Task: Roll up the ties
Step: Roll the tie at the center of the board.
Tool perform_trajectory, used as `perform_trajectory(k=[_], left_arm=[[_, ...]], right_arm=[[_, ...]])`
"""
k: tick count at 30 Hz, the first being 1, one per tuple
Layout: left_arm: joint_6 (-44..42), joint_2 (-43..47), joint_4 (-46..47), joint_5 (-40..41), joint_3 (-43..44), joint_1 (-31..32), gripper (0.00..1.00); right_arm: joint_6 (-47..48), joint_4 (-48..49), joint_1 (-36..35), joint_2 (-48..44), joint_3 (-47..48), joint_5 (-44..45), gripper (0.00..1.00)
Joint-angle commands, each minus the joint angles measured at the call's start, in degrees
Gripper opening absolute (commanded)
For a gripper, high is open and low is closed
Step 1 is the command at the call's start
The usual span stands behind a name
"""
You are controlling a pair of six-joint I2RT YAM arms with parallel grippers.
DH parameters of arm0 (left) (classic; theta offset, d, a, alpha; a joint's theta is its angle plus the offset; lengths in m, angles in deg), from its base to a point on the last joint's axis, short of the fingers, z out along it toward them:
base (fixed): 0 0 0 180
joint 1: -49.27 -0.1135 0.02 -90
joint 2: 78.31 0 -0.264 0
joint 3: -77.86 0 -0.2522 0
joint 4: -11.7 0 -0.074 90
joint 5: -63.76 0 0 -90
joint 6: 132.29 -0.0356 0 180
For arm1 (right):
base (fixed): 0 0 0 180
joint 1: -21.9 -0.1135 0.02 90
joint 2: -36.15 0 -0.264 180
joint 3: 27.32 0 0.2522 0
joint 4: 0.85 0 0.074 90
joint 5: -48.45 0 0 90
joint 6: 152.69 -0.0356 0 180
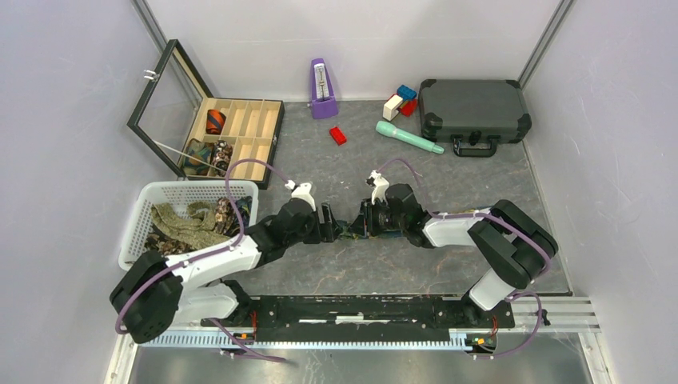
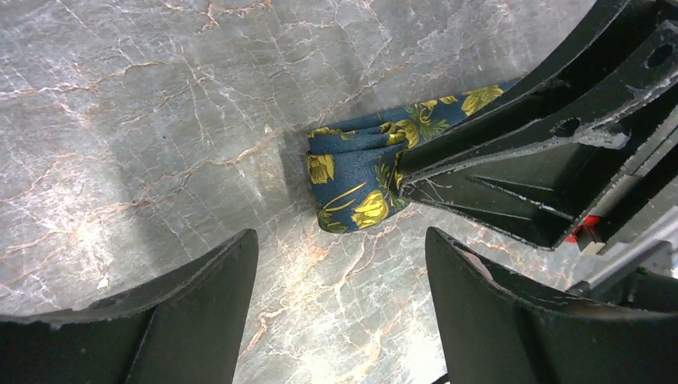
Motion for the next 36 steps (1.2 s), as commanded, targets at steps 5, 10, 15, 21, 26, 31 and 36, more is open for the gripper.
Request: perform_trajectory(k=[5, 10, 15, 21, 26, 31, 36], left_arm=[[0.04, 0.89, 18.25, -11.88, -6.41, -4.84, 0.8], [0.16, -2.57, 24.89, -14.3, -8.53, -6.97, 0.79], [1.12, -7.67, 31.04, -17.78, -9.51, -9.72, 0.77], [1.47, -12.51, 35.5, -22.12, -9.02, -11.13, 0.73], [1.48, -15.3, 38.21, -24.87, -8.31, -11.65, 0.7], [2.43, -19.08, 41.75, -27.3, -7.92, -12.77, 0.65], [2.96, -21.54, 44.35, -28.32, -7.59, -13.85, 0.64]], right_arm=[[2.06, -1.74, 0.22, 1.32, 2.66, 1.45, 0.29], [2.46, -2.08, 0.52, 1.7, 2.81, 1.37, 0.28], [2.56, -2.15, 0.88, 2.48, 3.1, 0.88, 0.28], [2.86, -2.23, 1.32, 3.38, 3.55, 0.57, 0.28], [3.53, -2.94, 1.62, 3.77, 4.2, 0.38, 0.28], [4.12, -3.28, 1.93, 4.4, 4.51, 0.04, 0.28], [4.27, -3.04, 2.38, 5.29, 4.22, -0.32, 0.28]])
